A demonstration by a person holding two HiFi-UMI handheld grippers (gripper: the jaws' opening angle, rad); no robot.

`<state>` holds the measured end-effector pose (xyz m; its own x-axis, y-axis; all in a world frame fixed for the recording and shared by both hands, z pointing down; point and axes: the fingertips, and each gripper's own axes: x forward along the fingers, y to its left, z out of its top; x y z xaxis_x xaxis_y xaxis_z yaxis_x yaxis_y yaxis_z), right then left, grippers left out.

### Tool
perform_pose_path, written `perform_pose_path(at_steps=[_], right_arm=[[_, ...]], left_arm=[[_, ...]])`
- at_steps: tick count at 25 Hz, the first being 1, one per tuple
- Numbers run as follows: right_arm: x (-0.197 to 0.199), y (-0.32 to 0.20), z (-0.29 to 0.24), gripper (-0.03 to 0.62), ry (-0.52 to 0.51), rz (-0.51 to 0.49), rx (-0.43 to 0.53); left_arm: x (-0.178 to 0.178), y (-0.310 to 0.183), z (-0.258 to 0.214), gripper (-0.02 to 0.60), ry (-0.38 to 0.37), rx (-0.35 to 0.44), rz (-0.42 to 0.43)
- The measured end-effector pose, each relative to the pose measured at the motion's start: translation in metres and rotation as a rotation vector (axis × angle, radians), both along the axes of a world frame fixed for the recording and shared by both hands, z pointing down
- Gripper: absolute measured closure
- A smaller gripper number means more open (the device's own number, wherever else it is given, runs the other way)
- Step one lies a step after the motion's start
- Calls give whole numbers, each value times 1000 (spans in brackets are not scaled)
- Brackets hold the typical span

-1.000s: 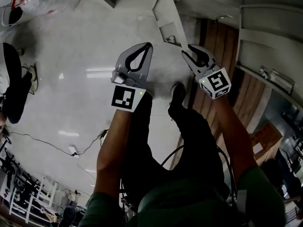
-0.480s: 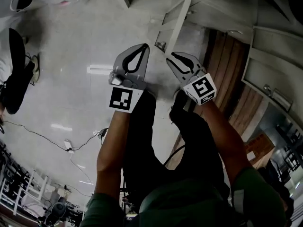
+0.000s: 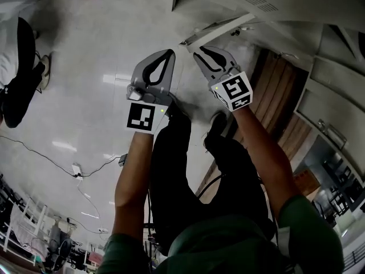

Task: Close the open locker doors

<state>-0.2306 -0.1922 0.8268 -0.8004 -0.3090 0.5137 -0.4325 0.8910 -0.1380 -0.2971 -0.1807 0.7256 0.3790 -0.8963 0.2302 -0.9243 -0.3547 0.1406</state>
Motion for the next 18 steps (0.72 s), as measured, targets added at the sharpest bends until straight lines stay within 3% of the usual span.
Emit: perform_pose_path(at_steps=[9, 18], right_arm=[[-39, -63, 8, 514, 9, 113, -7], [-47, -120, 25, 516, 48, 216, -22]], left_arm=[[-43, -17, -6, 580, 1, 7, -35], [-66, -29, -12, 581, -8, 14, -57]])
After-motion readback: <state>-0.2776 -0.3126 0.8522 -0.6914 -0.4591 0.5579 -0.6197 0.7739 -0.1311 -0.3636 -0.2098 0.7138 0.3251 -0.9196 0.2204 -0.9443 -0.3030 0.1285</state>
